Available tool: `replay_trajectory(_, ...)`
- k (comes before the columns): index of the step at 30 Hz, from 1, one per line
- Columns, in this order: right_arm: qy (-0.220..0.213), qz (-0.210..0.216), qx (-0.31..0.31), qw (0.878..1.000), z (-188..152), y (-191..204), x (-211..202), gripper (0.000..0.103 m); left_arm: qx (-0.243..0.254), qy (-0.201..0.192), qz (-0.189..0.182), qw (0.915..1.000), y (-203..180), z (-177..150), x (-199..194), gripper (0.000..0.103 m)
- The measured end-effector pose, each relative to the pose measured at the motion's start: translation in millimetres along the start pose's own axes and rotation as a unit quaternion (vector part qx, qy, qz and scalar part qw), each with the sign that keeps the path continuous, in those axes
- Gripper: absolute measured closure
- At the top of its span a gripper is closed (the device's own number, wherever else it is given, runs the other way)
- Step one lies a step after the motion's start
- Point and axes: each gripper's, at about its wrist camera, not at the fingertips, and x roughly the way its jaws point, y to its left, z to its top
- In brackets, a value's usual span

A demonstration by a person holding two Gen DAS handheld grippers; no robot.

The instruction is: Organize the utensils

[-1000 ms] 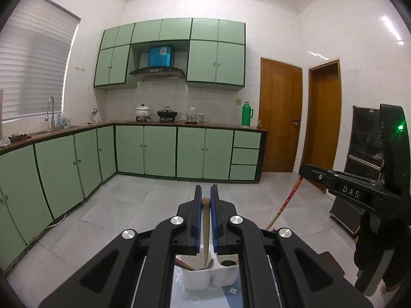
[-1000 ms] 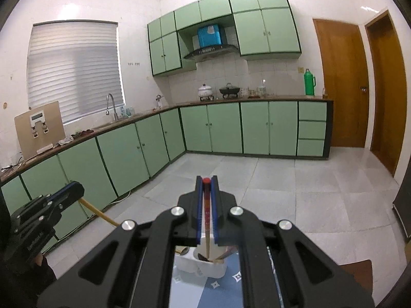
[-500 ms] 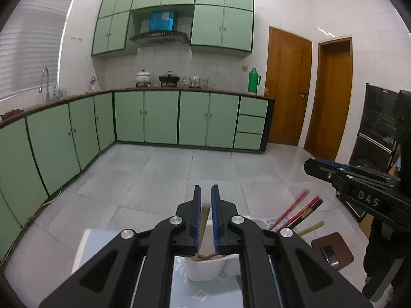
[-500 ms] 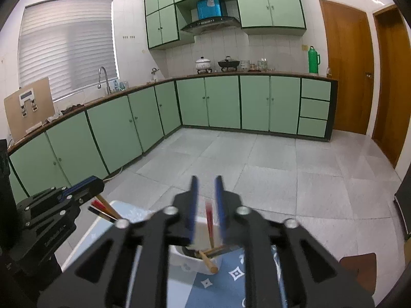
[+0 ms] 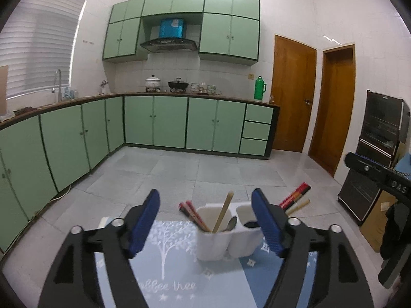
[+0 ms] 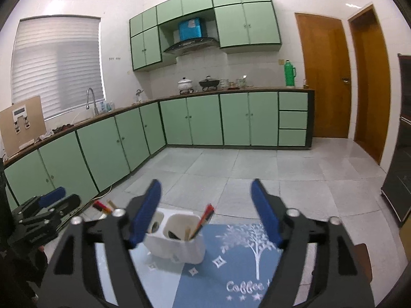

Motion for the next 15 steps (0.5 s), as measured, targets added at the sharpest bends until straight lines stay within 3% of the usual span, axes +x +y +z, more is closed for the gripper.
replay_trajectory(6, 0.001, -0.004, 0.007, 1.0, -32.0, -0.3, -49.1, 0.008, -0.006, 0.012, 0.014, 0.9998, -1.6, -20.0, -38.9, 0.011)
replay_trajectory(15, 0.052, 0.013, 0.017, 0.998, -74.9, 24.6, -94.4, 0.005, -0.001, 0.048, 0.029, 0.9984, -12.8, -50.2, -81.2, 0.006)
